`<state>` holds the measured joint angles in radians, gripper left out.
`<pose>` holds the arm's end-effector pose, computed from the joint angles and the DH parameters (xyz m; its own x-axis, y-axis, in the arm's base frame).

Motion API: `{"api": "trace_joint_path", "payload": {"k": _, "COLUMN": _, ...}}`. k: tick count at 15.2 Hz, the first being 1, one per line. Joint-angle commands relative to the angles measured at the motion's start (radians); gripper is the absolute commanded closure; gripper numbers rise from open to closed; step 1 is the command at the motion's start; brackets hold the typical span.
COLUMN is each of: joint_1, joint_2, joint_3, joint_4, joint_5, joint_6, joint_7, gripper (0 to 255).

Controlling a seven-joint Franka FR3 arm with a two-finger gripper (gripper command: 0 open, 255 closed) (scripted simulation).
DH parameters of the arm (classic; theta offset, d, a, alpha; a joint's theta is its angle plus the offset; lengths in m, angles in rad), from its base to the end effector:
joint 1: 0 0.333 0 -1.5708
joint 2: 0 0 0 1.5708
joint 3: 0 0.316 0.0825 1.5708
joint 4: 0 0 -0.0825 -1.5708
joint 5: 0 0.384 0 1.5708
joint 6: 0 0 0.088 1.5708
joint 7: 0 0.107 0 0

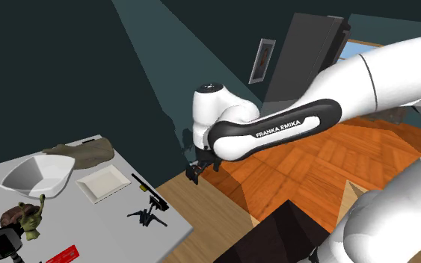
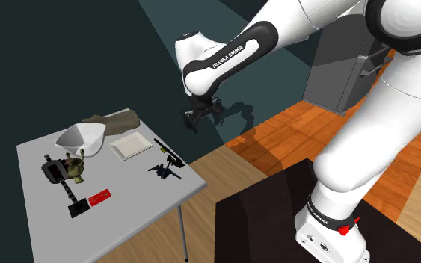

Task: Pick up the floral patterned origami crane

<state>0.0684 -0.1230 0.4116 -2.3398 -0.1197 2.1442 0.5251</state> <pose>0.4278 0.2178 0.3739 0.9998 0.0189 -0.0051 0.0195 -0.9855 0.1685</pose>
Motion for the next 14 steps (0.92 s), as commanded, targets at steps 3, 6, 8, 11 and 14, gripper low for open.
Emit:
{"api": "trace_joint_path", "payload": {"k": 3, "joint_1": 0.012, "joint_2": 0.18, "joint_3": 0.035, "joint_4": 0.091, "joint_5": -0.11, "joint_6": 0.049, "joint_7": 0.147, "gripper": 0}}
{"api": "trace_joint_path", "payload": {"k": 6, "joint_1": 0.041, "joint_2": 0.311, "joint_3": 0.036, "joint_4": 0.174, "joint_5": -0.197, "joint_6": 0.063, "joint_7": 0.25, "gripper": 0}}
{"api": "trace_joint_path", "payload": {"k": 8, "joint_1": 0.069, "joint_2": 0.398, "joint_3": 0.026, "joint_4": 0.236, "joint_5": -0.25, "joint_6": 0.065, "joint_7": 0.311, "gripper": 0}}
{"api": "trace_joint_path", "payload": {"k": 11, "joint_1": 0.119, "joint_2": 0.526, "joint_3": 0.003, "joint_4": 0.339, "joint_5": -0.317, "joint_6": 0.058, "joint_7": 0.387, "gripper": 0}}
{"api": "trace_joint_path", "payload": {"k": 14, "joint_1": 0.172, "joint_2": 0.652, "joint_3": -0.025, "joint_4": 0.456, "joint_5": -0.368, "joint_6": 0.043, "joint_7": 0.444, "gripper": 0}}
